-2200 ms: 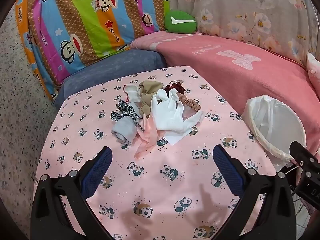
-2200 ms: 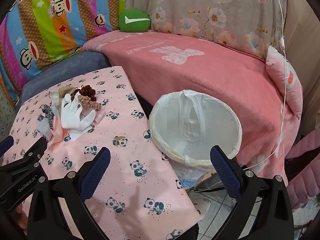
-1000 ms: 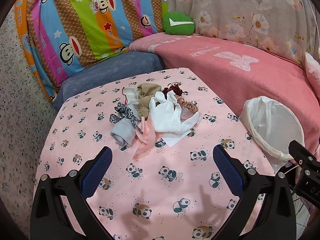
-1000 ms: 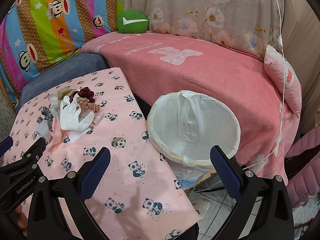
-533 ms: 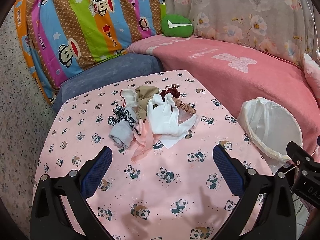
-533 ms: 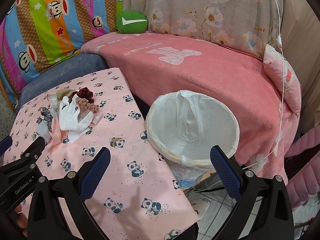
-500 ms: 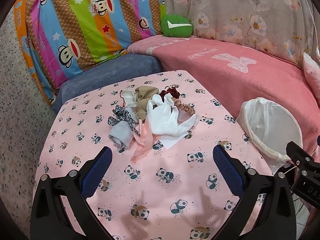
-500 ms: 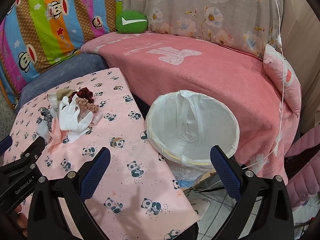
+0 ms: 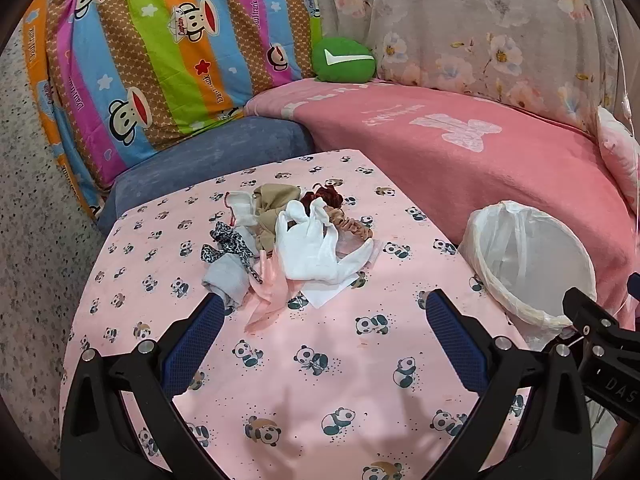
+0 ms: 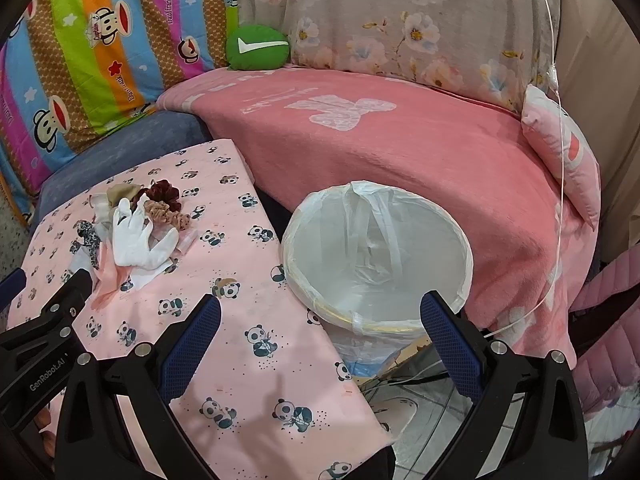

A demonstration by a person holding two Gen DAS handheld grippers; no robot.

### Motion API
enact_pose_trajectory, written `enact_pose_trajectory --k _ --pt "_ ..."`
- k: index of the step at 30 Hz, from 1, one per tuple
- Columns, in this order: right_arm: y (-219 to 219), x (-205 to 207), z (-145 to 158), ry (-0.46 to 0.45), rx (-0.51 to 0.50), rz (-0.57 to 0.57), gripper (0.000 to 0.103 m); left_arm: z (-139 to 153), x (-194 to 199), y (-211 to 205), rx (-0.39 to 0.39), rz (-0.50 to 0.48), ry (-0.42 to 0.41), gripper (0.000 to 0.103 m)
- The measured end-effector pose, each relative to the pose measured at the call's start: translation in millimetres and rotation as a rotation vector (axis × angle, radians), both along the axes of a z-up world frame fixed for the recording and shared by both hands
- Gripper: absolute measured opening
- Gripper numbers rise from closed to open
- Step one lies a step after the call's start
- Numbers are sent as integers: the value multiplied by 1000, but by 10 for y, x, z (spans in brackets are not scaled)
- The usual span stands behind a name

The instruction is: Organize soft objects

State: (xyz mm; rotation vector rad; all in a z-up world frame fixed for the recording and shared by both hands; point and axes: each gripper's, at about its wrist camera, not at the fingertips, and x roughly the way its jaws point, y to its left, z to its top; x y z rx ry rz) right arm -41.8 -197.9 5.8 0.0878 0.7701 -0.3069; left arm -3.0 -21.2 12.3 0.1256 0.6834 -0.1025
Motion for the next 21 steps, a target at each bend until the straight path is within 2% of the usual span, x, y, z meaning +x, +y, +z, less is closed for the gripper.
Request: enact_pose_trajectory --k 21 --pt "-144 20 -8 4 -10 -16 98 -41 81 -209 31 -41 42 96"
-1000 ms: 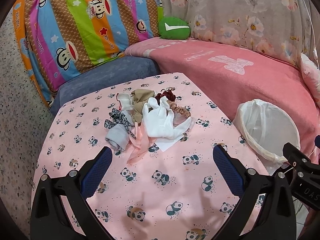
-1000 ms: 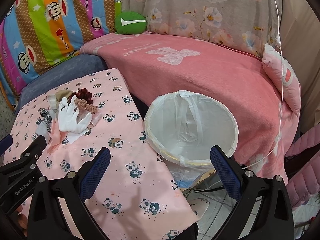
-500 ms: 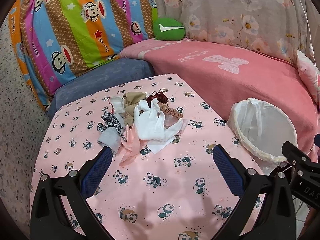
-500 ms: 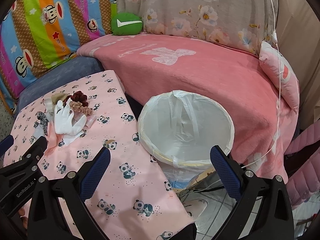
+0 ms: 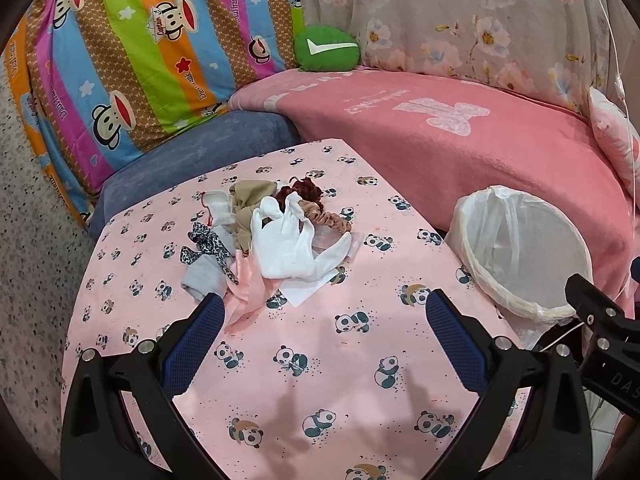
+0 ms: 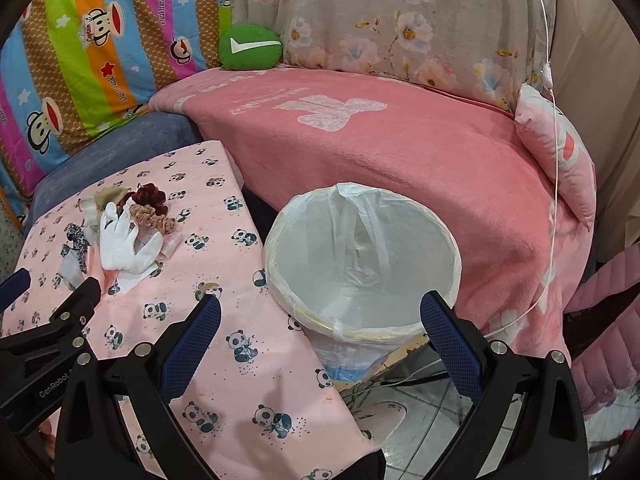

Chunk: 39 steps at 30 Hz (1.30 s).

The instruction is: Organize soft objects

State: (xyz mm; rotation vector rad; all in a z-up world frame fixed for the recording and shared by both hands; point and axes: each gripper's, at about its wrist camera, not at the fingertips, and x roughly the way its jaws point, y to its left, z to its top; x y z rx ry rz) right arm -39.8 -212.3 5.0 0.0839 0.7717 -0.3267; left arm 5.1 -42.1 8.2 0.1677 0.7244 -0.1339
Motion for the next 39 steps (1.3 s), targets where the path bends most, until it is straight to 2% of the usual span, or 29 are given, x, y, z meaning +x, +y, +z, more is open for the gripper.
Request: enact_pose_trajectory --k 10,19,39 --pt "-61 52 84 11 -3 6 98 39 68 -109 26 5 37 96" --pt "-91 123 117 26 -13 13 98 77 189 -129 11 24 102 96" --pt "-191 237 197 36 -27 1 98 95 296 -258 2 17 139 96"
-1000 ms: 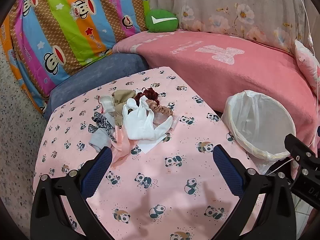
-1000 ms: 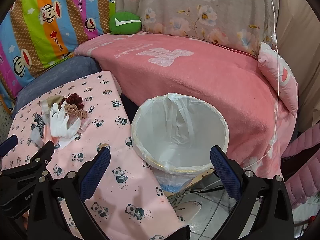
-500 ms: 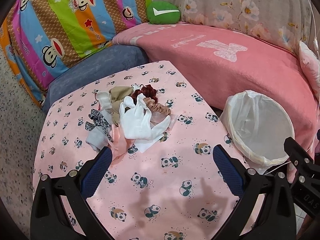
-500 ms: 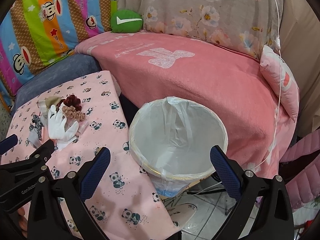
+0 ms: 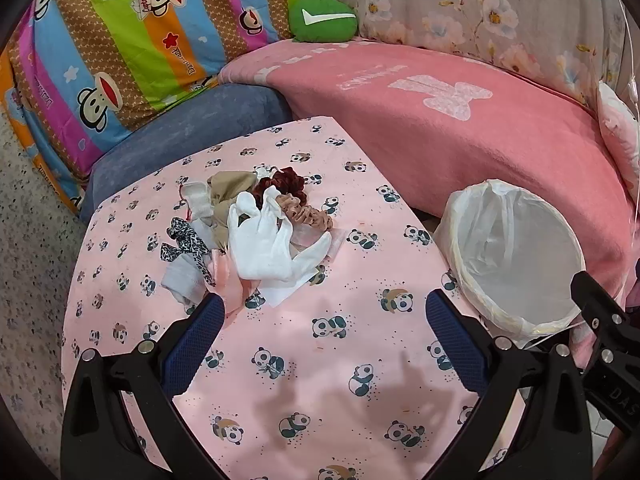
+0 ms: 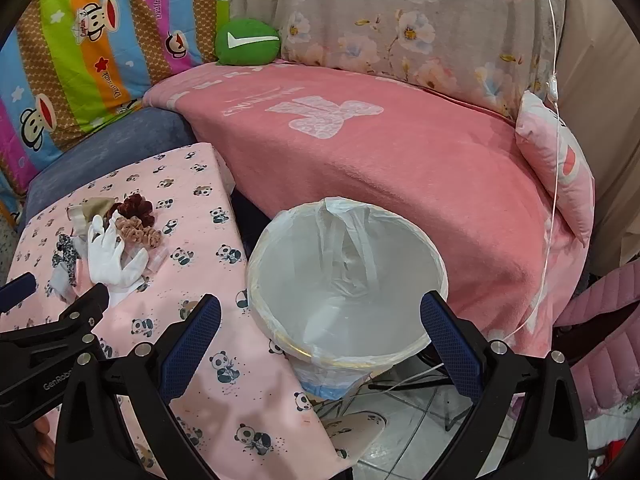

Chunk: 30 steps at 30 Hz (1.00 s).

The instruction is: Organize soft objects

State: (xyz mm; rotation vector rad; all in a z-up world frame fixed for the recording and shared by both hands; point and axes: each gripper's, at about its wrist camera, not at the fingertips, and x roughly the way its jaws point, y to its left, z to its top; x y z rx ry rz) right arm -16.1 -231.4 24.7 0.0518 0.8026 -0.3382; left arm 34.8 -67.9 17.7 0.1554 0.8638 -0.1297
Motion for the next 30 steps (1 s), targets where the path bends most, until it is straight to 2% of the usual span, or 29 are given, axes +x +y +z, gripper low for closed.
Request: enact_pose_trajectory --k 21,30 --pt "35 -46 44 -13 -8 -20 98 1 -10 -12 -3 -9 4 96" --pt "89 -49 72 -16 -16 -24 98 0 -16 107 -24 -2 14 96"
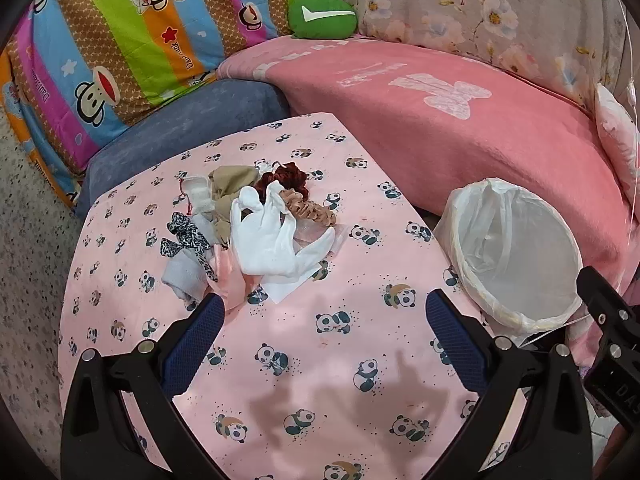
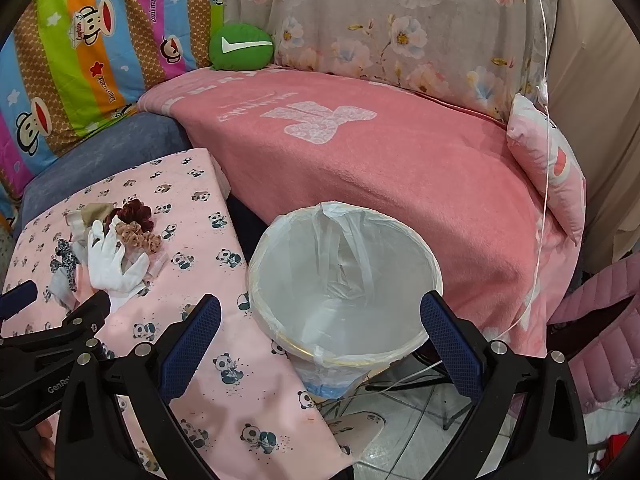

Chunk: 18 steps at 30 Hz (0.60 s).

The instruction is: Organize soft objects

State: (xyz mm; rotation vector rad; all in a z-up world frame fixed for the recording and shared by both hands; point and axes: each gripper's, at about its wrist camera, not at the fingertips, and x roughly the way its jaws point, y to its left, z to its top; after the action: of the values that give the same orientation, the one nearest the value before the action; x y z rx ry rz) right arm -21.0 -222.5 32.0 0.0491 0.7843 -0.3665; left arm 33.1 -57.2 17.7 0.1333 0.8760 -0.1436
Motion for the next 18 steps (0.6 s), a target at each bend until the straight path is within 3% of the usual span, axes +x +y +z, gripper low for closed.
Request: enact_pose_trajectory --k 11,18 --pt "281 -48 156 -46 2 30 98 69 -27 381 -53 51 -20 96" --pt "482 84 100 -43 -10 60 98 -36 95 631 -83 104 -26 96"
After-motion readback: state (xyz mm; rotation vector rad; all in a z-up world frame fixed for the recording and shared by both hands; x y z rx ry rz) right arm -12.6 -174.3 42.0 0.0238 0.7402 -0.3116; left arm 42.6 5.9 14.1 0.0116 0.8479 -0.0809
